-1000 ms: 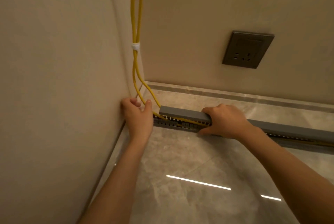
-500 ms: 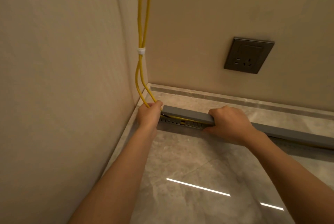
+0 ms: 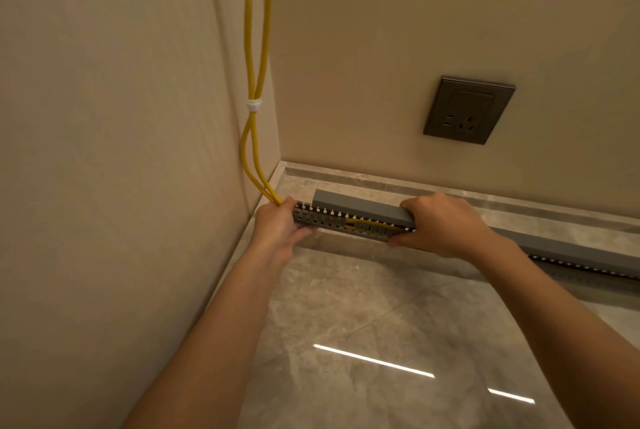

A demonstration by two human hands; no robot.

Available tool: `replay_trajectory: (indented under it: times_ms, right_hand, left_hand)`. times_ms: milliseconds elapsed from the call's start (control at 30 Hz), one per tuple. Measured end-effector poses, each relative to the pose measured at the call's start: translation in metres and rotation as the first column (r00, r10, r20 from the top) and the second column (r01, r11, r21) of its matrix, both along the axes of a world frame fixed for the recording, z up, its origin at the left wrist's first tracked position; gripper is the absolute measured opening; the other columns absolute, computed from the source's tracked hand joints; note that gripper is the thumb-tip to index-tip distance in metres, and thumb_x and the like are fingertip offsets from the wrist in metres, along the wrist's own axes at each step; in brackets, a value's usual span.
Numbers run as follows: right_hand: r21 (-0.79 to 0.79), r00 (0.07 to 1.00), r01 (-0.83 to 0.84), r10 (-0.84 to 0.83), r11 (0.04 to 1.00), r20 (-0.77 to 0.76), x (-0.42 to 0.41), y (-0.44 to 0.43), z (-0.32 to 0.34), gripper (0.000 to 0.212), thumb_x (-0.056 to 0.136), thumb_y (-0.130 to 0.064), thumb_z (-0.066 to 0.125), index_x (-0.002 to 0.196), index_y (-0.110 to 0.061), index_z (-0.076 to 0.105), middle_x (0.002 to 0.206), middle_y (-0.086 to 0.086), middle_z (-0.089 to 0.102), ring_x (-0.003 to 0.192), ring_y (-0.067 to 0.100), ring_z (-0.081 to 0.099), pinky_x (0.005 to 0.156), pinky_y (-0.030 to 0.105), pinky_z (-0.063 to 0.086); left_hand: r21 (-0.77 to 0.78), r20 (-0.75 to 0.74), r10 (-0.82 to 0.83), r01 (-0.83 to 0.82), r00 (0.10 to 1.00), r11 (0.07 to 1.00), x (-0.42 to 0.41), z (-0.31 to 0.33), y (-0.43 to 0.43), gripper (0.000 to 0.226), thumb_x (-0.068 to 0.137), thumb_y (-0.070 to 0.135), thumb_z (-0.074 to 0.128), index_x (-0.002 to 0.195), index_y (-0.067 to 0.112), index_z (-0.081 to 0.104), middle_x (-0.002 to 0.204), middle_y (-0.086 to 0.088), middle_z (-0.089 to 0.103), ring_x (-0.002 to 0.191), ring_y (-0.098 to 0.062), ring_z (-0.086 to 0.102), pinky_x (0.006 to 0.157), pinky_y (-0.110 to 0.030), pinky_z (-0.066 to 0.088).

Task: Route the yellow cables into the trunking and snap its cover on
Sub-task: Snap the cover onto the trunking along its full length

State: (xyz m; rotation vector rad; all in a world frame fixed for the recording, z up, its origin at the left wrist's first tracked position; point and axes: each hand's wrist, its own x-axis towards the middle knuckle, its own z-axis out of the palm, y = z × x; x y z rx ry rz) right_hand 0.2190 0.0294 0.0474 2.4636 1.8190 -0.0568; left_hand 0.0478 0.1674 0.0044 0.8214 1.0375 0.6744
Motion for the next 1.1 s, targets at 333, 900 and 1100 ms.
replay_trajectory:
  times_ms: [333, 900, 1100]
  right_hand:
    - [0.102, 0.971, -0.202, 0.186, 0.974, 0.148, -0.011, 0.009, 0.015, 0.055, 0.087, -0.068, 0.026, 0.113, -0.025, 0.049, 0.087, 0.002, 0.064, 0.077, 0.023, 0.060, 0.057, 0.030, 0.039]
    - [0.180, 0.966, -0.229, 0.200, 0.957, 0.162, -0.018, 0.012, -0.025, 0.052, 0.091, -0.061, 0.025, 0.136, -0.034, 0.029, 0.107, -0.001, 0.053, 0.084, 0.019, 0.056, 0.054, 0.028, 0.036]
    - [0.180, 0.964, -0.244, 0.218, 0.953, 0.153, -0.012, 0.012, -0.031, 0.053, 0.092, -0.056, 0.024, 0.128, -0.026, 0.047, 0.104, 0.000, 0.060, 0.093, 0.020, 0.053, 0.069, 0.029, 0.035]
  left_hand:
    - [-0.020, 0.027, -0.024, 0.025, 0.999, 0.999, -0.006, -0.006, 0.000, 0.019, 0.100, 0.010, 0.040, 0.097, 0.001, 0.056, 0.095, -0.015, 0.061, 0.089, -0.024, 0.061, 0.065, -0.034, 0.053]
    - [-0.131, 0.225, -0.048, 0.079, 0.973, 0.988, -0.013, -0.009, -0.001, 0.014, 0.098, 0.016, 0.045, 0.097, 0.009, 0.057, 0.096, -0.014, 0.065, 0.086, -0.024, 0.064, 0.067, -0.037, 0.058]
    - [-0.177, 0.219, -0.036, 0.076, 0.975, 0.981, -0.014, -0.011, 0.000, 0.010, 0.096, 0.017, 0.050, 0.098, 0.010, 0.056, 0.098, -0.013, 0.064, 0.089, -0.025, 0.063, 0.069, -0.036, 0.052]
